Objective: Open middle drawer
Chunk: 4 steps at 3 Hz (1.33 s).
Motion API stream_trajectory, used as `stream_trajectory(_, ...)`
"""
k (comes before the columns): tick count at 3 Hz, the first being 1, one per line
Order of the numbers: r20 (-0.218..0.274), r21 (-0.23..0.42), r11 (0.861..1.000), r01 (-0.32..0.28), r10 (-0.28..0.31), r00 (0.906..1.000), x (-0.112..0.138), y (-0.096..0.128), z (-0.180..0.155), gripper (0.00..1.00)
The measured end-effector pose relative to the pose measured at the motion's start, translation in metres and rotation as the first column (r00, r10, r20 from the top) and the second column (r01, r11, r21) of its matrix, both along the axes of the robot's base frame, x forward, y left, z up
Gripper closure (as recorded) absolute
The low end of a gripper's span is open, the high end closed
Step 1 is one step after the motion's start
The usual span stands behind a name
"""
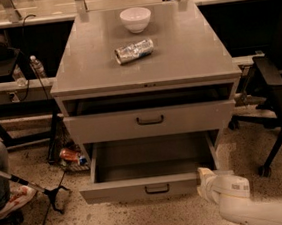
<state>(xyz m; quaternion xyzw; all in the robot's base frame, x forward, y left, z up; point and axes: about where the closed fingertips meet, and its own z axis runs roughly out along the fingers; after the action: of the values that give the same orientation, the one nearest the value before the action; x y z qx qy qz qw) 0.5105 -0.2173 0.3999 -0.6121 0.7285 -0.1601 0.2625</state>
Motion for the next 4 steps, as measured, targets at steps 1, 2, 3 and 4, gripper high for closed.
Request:
stream_trajectory(1,-0.001,0.001,1.000,0.000,0.000,1.0000,-0.0002,0.0003,-0.0007,0.83)
stream_trajectory(2,-0.001,0.001,1.000,0.000,0.000,1.0000,-0.0002,0.0004,-0.0007,0.59)
stream_trajectory(3,-0.001,0.001,1.000,0.000,0.000,1.0000,-0.0002,0.0004,-0.0007,0.36)
stream_trajectory(4,-0.002,0.002,1.000,-0.001,0.001,1.0000,-0.0002,0.0012,-0.0014,0.05)
